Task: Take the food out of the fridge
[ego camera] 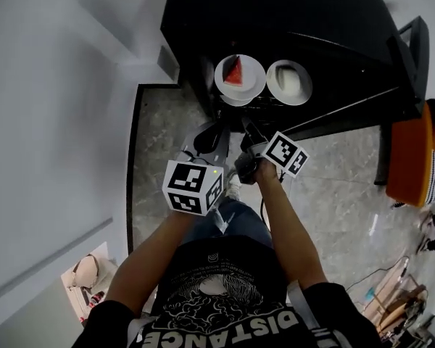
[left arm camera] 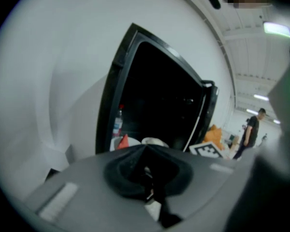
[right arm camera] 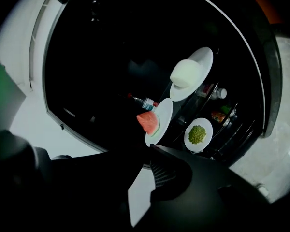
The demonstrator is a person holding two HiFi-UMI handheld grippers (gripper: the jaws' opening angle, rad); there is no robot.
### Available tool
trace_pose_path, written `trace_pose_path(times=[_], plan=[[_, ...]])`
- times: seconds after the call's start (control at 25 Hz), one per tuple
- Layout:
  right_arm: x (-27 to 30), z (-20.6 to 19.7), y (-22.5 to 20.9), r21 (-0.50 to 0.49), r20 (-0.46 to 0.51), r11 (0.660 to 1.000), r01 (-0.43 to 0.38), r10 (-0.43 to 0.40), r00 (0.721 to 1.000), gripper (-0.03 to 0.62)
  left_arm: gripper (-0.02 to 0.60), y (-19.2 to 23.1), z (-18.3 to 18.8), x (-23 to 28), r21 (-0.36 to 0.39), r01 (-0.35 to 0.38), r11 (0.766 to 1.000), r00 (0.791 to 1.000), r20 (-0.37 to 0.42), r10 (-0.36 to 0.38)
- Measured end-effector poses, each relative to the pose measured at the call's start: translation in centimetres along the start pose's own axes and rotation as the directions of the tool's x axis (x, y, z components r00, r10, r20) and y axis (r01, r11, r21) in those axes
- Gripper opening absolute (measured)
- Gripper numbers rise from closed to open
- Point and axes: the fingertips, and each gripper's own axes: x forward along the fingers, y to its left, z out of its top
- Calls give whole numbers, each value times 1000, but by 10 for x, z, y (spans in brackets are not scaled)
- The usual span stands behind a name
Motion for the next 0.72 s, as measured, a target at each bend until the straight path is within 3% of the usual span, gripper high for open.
trace_pose_path(times=[0.08, 0.2, 0.72], plan=[[11, 2, -6, 39, -6, 999, -13, 14, 1000, 19, 3, 3, 1, 6, -8, -11, 1000, 1000, 2, 11], [27, 4, -10, 98, -20, 994, -42, 44, 999, 87, 3, 9, 0, 11, -20, -27, 999, 1000, 2, 27], [62, 14, -25, 300, -9, 953, -49, 54, 998, 90, 3, 31, -8, 12, -64, -84, 994, 996, -10, 84]])
